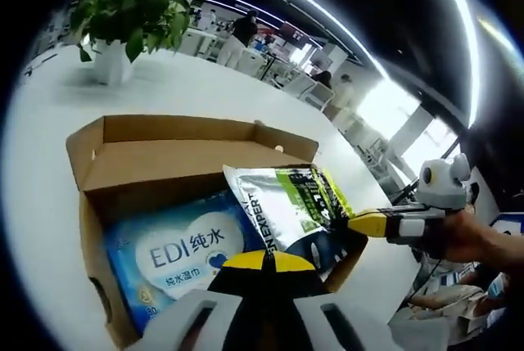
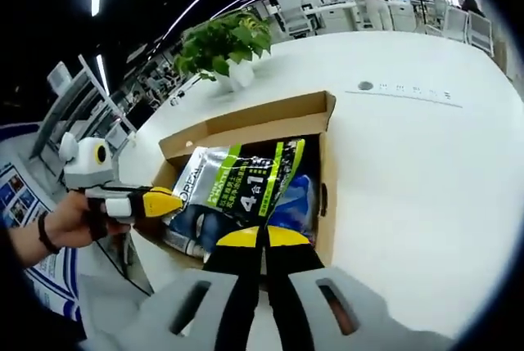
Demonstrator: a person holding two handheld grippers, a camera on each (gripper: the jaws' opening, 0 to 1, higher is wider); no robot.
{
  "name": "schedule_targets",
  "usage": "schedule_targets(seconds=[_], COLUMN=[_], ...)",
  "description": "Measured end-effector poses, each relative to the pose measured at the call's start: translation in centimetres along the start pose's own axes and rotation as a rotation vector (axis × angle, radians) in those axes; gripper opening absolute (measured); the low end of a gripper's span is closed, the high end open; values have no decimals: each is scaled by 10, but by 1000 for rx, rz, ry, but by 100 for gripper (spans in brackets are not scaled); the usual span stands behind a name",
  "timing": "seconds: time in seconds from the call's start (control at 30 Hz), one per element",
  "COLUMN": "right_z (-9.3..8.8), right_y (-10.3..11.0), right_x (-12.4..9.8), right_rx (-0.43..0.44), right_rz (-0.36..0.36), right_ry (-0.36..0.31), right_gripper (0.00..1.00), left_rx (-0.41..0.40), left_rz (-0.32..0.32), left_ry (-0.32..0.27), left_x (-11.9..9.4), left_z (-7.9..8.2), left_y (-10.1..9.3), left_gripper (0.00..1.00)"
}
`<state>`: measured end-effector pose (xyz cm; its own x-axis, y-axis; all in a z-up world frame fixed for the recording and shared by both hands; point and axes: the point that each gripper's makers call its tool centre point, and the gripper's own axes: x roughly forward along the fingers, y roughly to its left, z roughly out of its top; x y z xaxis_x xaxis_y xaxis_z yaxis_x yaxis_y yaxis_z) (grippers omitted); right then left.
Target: Operate the shoe box by opening the lid, removing the specified soft item, and placing it in the target area until the item is outside and the box remains undamaged.
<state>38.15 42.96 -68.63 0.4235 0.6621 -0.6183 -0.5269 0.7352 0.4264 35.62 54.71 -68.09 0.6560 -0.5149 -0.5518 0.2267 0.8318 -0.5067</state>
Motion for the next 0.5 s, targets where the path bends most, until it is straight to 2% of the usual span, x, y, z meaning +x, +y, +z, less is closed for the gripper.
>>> schedule_targets(seconds=[0.27, 0.5], right_z=[3, -3], right_y=[-12, -28], right_x=[-22, -45], right_rx=[23, 50], right_rz=[-26, -55], right_ry=[-42, -69], right_gripper=[0, 0], left_rx=[46, 89], left_rz=[-33, -71], left_ry=[6, 26], left_x=[8, 19], left_z=[9, 8], left_y=[-23, -48], left_gripper=[0, 0])
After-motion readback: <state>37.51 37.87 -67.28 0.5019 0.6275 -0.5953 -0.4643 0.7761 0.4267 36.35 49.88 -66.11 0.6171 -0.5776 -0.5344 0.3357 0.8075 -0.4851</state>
